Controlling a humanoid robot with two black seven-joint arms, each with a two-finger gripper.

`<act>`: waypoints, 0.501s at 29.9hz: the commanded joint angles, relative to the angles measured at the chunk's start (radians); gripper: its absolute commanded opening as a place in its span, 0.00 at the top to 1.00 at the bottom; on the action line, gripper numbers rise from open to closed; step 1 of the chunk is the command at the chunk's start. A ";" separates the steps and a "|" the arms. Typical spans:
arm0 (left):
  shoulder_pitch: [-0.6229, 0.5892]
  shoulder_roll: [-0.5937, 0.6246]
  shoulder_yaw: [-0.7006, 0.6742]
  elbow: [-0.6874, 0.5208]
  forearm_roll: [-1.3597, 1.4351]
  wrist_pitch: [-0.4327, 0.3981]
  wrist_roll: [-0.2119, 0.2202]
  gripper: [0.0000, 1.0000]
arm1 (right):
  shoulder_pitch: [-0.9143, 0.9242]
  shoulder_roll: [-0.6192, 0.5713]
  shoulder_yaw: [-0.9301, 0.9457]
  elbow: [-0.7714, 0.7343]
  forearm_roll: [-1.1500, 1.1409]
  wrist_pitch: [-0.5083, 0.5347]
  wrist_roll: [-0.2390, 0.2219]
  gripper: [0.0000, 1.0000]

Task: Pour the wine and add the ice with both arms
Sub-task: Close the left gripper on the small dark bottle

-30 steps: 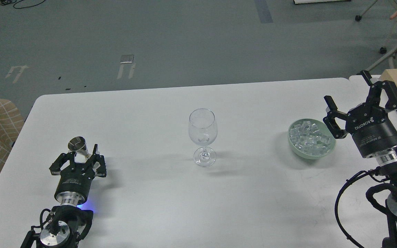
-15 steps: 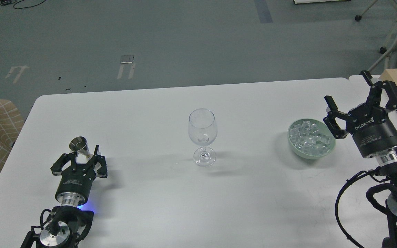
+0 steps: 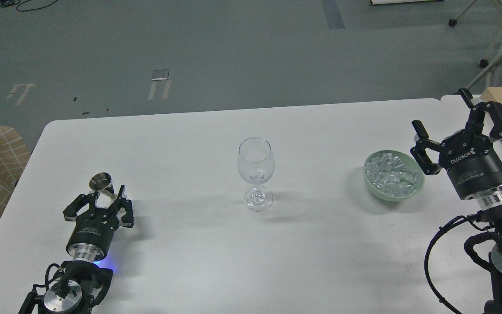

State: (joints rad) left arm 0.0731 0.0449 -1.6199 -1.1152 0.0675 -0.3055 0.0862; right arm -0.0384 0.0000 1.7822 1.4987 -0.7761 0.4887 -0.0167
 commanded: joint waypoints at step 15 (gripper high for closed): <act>0.002 0.058 0.032 0.000 0.005 -0.011 0.009 0.65 | 0.000 0.000 0.000 0.000 0.000 0.000 0.000 0.00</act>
State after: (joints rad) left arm 0.0744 0.1041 -1.5859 -1.1144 0.0743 -0.3127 0.0936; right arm -0.0384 0.0000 1.7827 1.4987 -0.7756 0.4887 -0.0167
